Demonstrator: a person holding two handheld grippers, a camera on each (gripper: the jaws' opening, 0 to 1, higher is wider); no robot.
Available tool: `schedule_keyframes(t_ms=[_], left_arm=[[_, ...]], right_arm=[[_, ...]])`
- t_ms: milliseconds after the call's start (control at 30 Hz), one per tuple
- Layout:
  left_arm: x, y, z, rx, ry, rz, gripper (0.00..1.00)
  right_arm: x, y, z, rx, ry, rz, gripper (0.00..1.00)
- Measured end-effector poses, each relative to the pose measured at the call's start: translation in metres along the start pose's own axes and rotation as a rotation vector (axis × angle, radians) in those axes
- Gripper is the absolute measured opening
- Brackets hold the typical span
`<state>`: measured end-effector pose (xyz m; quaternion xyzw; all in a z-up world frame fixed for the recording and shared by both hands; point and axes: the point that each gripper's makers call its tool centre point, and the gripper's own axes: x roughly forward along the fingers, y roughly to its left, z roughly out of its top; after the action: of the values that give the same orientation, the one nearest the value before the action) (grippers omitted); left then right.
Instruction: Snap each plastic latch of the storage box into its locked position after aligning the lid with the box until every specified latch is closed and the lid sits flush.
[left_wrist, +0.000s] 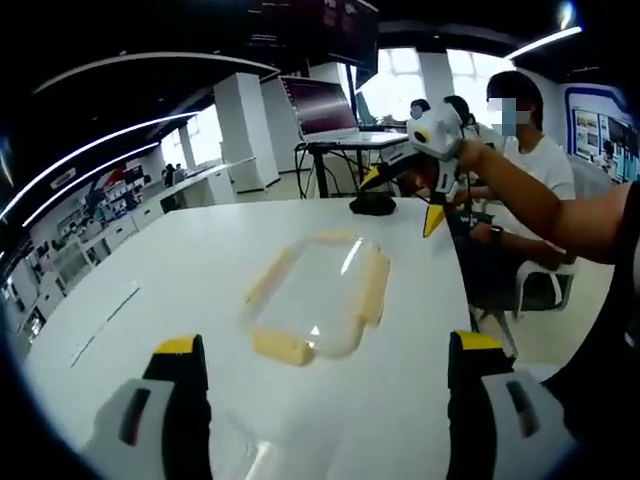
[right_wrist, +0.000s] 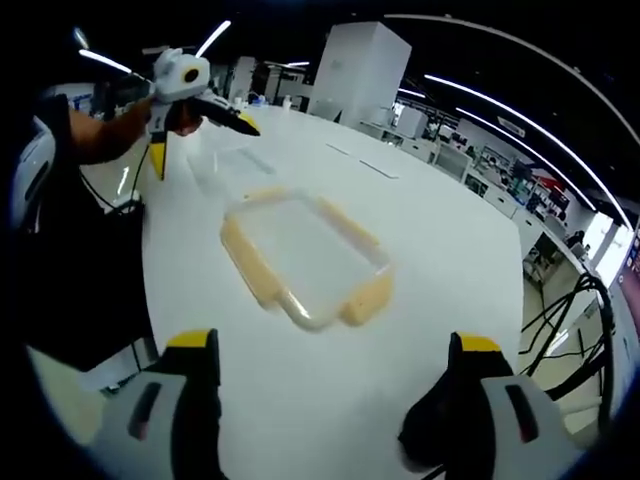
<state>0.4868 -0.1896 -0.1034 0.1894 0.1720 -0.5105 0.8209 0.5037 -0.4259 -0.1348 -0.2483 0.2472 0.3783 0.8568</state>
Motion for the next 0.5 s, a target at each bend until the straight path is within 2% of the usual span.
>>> schedule_keyframes(t_ms=[100, 233, 433, 467, 500], left_arm=[[0.003, 0.0, -0.001, 0.008, 0.012, 0.001, 0.97], [0.005, 0.0, -0.003, 0.022, 0.037, -0.034, 0.98], [0.006, 0.013, -0.001, 0.017, 0.054, -0.026, 1.0], [0.006, 0.014, -0.003, 0.02, 0.066, -0.027, 1.0], [0.006, 0.014, -0.008, 0.053, 0.103, -0.034, 1.0]], right_arm=[[0.002, 0.0, 0.002, -0.007, 0.001, 0.004, 0.93], [0.003, 0.002, 0.004, -0.045, 0.005, 0.017, 0.93], [0.001, 0.003, 0.002, -0.071, 0.022, 0.041, 0.94], [0.0, 0.003, 0.003, -0.061, 0.013, 0.047, 0.97], [-0.001, 0.003, 0.005, -0.046, -0.001, 0.05, 0.99]])
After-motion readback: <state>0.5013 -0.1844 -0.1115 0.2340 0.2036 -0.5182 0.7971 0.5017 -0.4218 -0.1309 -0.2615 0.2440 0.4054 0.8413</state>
